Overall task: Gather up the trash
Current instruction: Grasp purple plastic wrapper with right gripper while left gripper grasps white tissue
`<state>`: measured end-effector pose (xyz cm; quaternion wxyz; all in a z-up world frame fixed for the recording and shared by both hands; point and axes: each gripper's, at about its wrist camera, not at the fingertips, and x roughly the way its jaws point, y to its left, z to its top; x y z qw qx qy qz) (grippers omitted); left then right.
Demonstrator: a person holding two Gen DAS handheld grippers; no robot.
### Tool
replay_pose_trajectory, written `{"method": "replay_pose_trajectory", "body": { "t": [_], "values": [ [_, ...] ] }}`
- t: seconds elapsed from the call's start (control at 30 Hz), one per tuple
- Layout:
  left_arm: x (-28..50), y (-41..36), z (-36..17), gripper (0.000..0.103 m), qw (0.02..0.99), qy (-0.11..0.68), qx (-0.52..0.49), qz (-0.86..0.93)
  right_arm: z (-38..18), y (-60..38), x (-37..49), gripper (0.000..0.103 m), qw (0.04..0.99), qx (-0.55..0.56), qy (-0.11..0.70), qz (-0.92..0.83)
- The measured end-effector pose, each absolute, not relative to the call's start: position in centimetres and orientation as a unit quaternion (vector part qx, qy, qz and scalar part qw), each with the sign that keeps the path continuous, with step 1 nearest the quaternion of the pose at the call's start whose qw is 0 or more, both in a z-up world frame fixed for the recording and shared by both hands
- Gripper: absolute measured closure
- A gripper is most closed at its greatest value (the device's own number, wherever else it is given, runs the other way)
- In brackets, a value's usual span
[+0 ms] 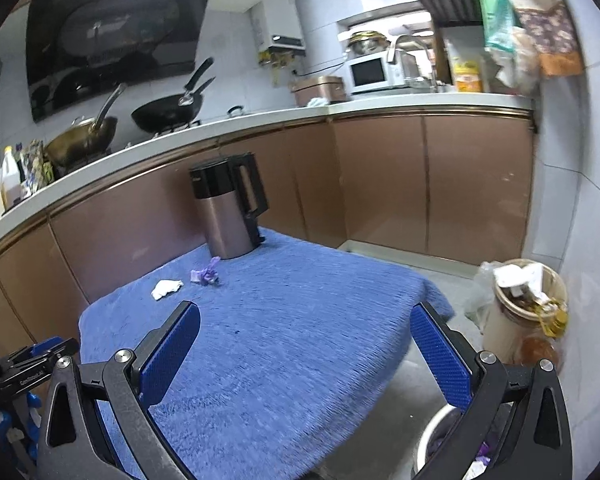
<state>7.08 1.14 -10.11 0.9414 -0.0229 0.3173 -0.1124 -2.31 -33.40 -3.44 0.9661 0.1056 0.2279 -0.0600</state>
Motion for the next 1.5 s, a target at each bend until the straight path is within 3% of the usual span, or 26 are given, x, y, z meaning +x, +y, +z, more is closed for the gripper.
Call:
{"method": "replay_pose_trajectory", "body": {
  "t": [0.4,0.8,1.1,1.2,1.33,1.4,1.43,1.5],
  "values": [
    [16.3,2.9,-11.8,0.046,0.924,0.358,-0.008,-0.133,-5.7,-28.1,8.3,0.0,0.956,0.063,0.281,0.057],
    [33.3,1.5,-16.2,0.046,0.894,0.401,0.018,-0.198,-14.3,-23.3,28.1,0.0,0.912,0.09,0.376,0.137],
    [40.2,0.7,-19.6,0.046,0.862,0.451,0.0,-0.232,-17.7,-21.1,37.1,0.002,0.899,0.106,0.4,0.145],
    [40.4,0.2,-20.5,0.046,0.863,0.451,0.018,-0.228,-18.7,-20.7,38.2,0.015,0.892,0.106,0.415,0.146],
    [40.0,-0.2,-20.6,0.047,0.868,0.442,0.037,-0.222,-19.3,-20.4,38.4,0.039,0.884,0.101,0.432,0.148],
    [39.8,-0.4,-20.6,0.055,0.872,0.438,0.043,-0.214,-19.4,-20.3,38.3,0.049,0.882,0.096,0.437,0.149],
    [39.6,-0.4,-20.6,0.065,0.874,0.436,0.046,-0.21,-19.4,-20.2,38.1,0.057,0.882,0.092,0.438,0.15],
    [39.3,-0.1,-20.4,0.078,0.875,0.435,0.041,-0.208,-19.4,-20.2,37.7,0.06,0.882,0.089,0.437,0.152]
  ]
}}
